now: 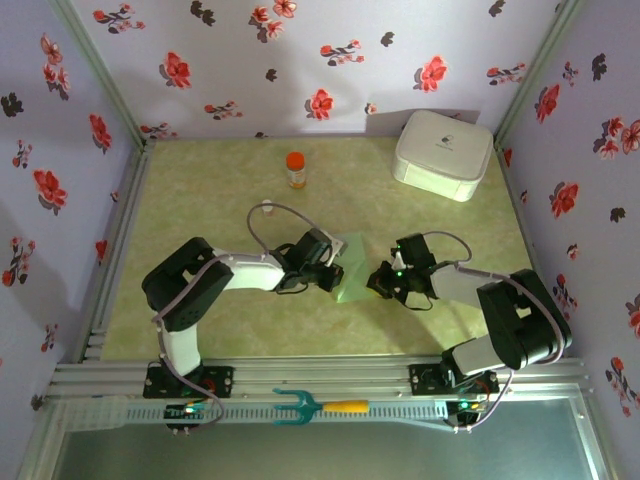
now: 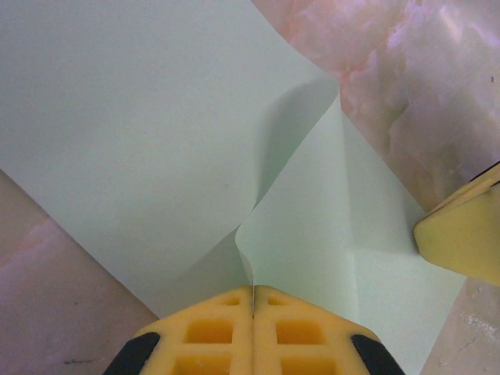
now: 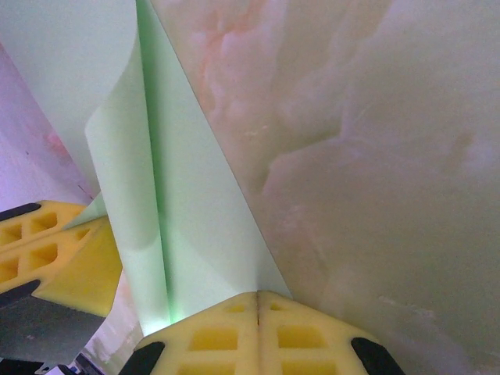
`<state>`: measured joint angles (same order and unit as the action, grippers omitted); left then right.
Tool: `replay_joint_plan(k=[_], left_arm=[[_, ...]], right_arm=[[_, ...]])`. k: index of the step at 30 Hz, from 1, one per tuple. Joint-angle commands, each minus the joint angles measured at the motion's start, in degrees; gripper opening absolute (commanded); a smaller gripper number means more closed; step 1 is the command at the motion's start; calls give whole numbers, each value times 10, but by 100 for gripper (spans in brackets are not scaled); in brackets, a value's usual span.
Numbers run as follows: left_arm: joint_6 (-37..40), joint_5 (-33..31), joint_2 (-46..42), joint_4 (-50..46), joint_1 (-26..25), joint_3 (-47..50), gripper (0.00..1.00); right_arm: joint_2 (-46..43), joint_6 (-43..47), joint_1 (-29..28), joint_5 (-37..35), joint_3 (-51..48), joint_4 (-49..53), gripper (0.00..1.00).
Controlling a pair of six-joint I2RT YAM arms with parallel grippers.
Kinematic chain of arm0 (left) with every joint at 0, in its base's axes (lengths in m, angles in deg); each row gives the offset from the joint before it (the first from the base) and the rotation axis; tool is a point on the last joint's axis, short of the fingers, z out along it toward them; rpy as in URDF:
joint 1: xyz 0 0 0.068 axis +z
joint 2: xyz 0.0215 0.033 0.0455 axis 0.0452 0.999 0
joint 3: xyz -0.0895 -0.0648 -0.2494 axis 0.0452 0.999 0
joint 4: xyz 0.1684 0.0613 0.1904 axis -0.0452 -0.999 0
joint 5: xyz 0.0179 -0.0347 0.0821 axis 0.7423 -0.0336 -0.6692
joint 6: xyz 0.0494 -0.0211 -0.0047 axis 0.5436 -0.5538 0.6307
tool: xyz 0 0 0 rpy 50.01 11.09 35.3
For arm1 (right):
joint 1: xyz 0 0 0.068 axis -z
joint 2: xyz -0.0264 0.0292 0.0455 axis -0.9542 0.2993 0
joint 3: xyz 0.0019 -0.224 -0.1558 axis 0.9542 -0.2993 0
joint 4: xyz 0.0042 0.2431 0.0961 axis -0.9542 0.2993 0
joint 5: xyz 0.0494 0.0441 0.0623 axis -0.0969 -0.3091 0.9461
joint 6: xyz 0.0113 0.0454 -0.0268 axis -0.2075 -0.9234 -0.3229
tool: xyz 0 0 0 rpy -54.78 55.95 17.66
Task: Fold a paper plane with a square sheet of paper (pick it up from the middle)
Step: Fold the triangle a second time at the center of the table.
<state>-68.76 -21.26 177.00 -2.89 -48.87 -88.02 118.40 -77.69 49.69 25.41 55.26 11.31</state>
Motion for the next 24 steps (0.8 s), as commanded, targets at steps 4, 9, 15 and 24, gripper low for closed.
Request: replay_joint_plan(k=[4, 9, 15, 24], left_arm=[[-71, 21, -1, 5, 3, 20, 4], [-131, 27, -8, 50, -3, 40, 4], [-144, 27, -7, 49, -6, 30, 4], [-117, 24, -12, 28, -7, 17, 5]], right_arm=[[-39, 7, -3, 4, 12, 31, 4], [-46, -5, -6, 36, 4, 5, 5], [-11, -6, -17, 42, 23, -7, 4], [36, 28, -27, 4, 48, 42, 3]])
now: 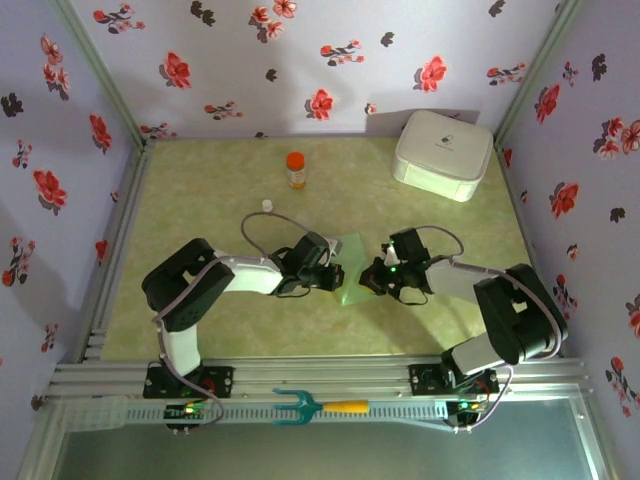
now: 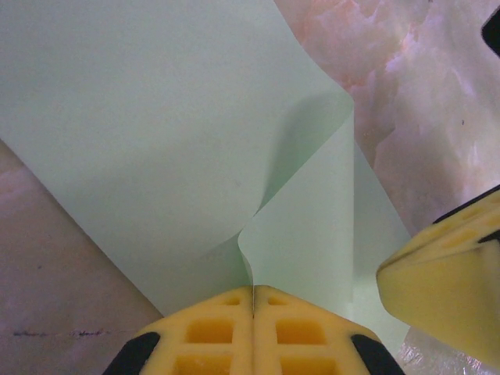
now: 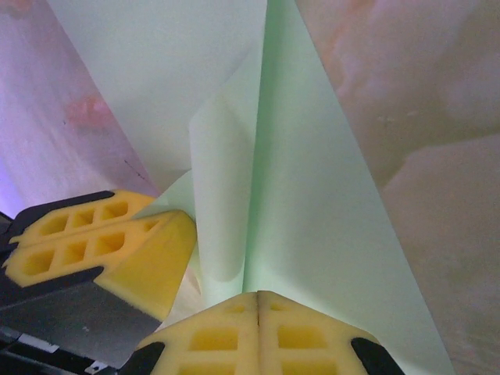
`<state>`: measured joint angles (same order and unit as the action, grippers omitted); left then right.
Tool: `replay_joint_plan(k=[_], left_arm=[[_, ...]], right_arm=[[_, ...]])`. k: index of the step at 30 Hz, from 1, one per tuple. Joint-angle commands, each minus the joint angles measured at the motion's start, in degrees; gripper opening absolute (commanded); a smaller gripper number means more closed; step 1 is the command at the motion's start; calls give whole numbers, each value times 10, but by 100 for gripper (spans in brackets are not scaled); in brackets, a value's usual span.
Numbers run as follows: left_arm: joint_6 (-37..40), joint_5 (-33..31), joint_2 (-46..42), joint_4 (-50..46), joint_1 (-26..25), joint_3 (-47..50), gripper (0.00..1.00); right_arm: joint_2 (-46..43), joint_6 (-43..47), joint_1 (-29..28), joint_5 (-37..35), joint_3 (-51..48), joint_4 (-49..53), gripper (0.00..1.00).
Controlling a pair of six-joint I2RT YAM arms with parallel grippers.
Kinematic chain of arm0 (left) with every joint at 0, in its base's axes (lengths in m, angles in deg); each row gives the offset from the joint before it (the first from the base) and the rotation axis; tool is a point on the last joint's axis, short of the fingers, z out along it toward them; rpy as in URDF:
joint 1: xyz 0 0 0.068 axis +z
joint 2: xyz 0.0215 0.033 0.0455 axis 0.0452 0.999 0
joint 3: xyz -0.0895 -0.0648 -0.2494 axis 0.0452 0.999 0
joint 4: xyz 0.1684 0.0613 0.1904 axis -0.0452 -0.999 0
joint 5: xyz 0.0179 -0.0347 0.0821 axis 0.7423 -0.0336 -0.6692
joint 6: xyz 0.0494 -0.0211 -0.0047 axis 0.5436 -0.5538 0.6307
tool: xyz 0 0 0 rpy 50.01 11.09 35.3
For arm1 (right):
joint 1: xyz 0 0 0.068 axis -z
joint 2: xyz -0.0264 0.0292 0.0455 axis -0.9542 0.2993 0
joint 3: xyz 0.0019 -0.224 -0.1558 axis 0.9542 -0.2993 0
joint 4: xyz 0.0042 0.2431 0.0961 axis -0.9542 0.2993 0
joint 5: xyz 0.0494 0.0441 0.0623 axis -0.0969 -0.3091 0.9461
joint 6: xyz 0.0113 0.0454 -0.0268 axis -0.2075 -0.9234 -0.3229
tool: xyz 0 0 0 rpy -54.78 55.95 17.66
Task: Fold a paper plane with a square sheet of paper (pick it up from the middle)
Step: Fold the triangle a second time at the center of the table.
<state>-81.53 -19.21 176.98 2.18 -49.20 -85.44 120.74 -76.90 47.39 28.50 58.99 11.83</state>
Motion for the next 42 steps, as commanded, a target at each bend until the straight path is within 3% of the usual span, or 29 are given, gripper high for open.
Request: replay_joint_plan(k=[1, 13, 42], left_arm=[[17, 3, -13, -26, -3, -12, 5], [84, -7, -14, -67, -1, -44, 5], [95, -31, 0, -36, -1, -27, 6]], right_arm=[[18, 23, -4, -34, 10, 46, 2], [35, 31, -4, -51, 13, 63, 0], [33, 32, -4, -55, 12, 68, 0]])
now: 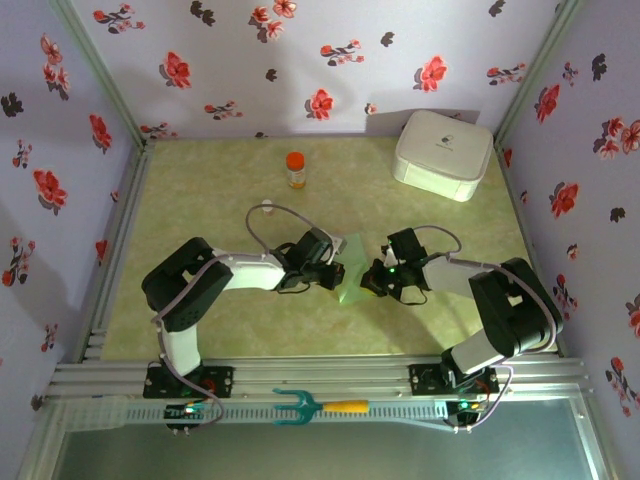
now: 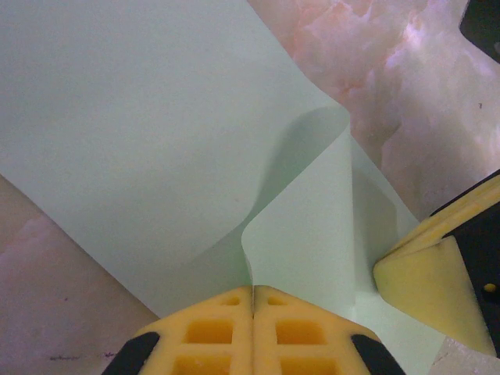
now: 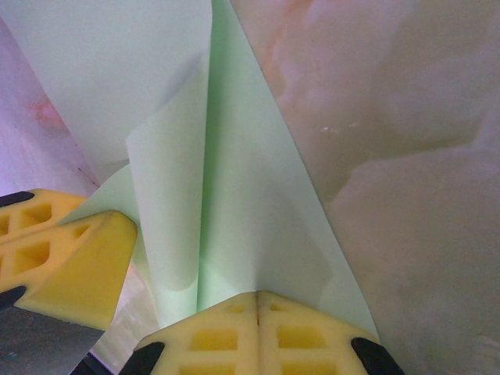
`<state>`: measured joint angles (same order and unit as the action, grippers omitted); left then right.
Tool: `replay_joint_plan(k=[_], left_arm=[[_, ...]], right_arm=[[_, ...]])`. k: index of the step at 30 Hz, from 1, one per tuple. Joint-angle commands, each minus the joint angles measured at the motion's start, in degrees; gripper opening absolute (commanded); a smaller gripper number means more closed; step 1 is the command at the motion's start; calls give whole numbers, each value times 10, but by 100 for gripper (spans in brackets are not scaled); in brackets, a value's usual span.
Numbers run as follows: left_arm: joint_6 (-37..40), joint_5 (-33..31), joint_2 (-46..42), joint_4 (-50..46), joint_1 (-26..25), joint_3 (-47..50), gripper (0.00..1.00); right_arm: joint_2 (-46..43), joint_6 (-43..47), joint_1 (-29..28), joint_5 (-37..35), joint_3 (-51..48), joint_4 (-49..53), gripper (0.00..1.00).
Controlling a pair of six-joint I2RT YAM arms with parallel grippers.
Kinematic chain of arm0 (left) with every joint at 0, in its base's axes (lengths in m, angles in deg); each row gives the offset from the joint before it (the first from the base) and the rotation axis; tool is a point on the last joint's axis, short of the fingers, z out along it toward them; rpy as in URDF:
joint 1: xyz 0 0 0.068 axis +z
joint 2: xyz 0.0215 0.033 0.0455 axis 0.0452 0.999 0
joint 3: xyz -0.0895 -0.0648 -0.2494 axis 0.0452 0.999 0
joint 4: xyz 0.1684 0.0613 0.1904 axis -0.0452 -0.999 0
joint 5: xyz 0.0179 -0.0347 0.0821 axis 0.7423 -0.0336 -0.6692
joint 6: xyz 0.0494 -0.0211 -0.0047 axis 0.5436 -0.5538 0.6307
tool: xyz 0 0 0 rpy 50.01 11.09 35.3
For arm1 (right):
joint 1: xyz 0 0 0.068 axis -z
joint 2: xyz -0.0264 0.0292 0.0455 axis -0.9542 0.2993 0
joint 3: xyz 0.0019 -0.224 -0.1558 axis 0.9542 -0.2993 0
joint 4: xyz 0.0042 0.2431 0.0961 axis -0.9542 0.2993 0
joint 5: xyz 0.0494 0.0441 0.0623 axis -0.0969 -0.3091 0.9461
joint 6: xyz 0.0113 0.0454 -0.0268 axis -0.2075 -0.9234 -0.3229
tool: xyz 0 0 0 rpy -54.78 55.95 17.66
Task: Fold a paper plane with a square sheet of paper (pick it up from the middle)
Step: Fold the triangle a second time at the center of the table.
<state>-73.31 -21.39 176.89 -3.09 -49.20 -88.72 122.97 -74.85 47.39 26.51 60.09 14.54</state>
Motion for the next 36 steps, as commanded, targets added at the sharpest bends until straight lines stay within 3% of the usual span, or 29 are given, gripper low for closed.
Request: replay_joint_plan(k=[1, 36], left_arm=[[14, -9, 2, 18, -1, 6, 6], [16, -5, 21, 27, 0, 8, 6]], right_arm=[[11, 12, -4, -36, 1, 41, 0], [8, 11, -4, -36, 0, 39, 0]])
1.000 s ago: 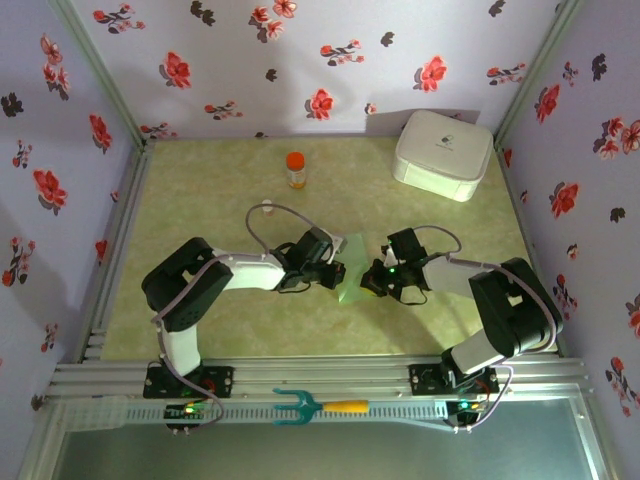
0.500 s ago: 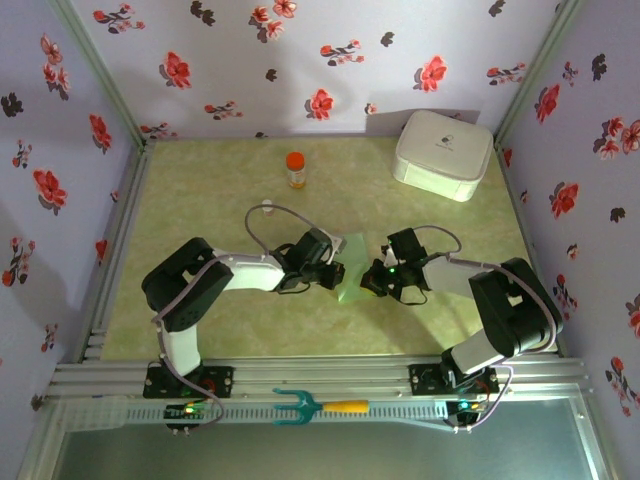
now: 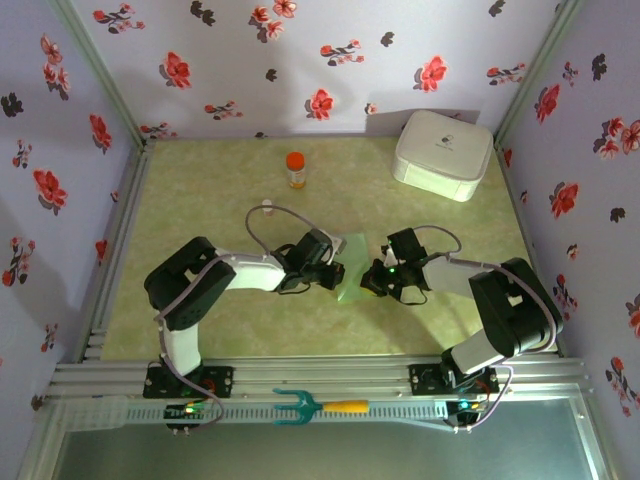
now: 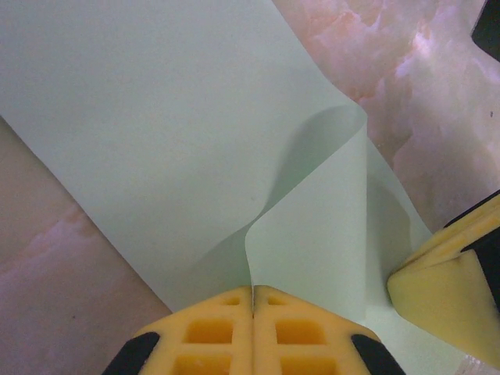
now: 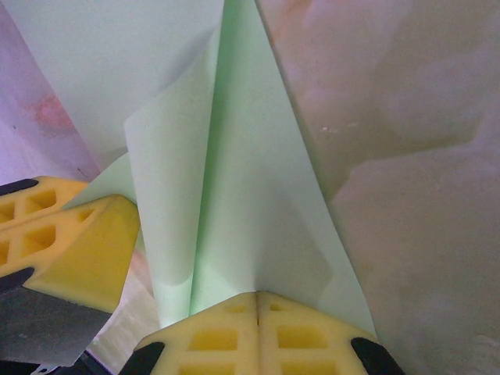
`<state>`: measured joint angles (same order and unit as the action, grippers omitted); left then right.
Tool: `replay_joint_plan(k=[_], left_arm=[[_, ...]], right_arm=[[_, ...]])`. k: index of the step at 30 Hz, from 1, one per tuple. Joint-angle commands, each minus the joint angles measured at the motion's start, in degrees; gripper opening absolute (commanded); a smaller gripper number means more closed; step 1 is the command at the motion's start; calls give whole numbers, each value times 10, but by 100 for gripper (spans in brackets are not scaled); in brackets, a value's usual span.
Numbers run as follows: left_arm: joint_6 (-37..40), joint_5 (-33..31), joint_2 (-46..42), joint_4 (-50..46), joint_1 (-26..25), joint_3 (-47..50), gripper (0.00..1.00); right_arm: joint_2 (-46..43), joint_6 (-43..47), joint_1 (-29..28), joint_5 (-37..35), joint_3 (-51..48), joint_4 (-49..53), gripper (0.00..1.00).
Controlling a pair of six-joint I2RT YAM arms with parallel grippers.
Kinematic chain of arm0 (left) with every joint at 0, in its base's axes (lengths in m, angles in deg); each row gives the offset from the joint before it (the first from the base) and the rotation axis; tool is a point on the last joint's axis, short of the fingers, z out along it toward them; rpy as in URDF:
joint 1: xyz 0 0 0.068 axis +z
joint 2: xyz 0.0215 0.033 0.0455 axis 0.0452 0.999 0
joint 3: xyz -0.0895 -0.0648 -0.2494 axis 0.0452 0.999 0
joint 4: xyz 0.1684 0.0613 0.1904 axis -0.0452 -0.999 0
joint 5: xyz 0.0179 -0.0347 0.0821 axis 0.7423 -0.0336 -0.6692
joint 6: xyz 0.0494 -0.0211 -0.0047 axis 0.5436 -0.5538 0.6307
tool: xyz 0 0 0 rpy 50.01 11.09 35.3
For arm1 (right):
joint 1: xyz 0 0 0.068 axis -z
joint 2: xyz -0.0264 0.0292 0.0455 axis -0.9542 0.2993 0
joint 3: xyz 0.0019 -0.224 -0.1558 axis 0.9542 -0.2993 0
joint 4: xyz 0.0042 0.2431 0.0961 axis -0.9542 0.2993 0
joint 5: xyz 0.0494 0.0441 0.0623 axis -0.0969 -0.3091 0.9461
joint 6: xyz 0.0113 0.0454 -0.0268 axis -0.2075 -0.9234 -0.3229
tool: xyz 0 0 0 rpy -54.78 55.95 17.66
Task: Fold a paper plane with a square sheet of paper (pick it up from the middle)
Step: Fold the triangle a second time at the center of the table.
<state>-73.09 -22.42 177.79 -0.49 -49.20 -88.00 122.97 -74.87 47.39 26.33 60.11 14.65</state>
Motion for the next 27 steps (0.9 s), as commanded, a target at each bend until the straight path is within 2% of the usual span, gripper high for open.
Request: replay_joint_plan(k=[1, 8, 12, 17, 24, 27], left_arm=[[13, 6, 12, 1, 0, 2, 6], [11, 5, 13, -7, 0, -1, 5], [6, 10, 12, -10, 0, 0, 5], [-2, 14, 12, -11, -1, 1, 5], [-4, 14, 14, -10, -1, 1, 5], [-4, 15, 14, -11, 0, 1, 5]], right_arm=[[8, 11, -4, -35, -1, 38, 0], [2, 12, -3, -33, 0, 35, 2], [-33, 6, 0, -38, 5, 28, 5], [-67, -37, 9, -14, 1, -34, 0], [-16, -97, 3, 38, 9, -138, 0], [4, -102, -2, 38, 21, -148, 0]])
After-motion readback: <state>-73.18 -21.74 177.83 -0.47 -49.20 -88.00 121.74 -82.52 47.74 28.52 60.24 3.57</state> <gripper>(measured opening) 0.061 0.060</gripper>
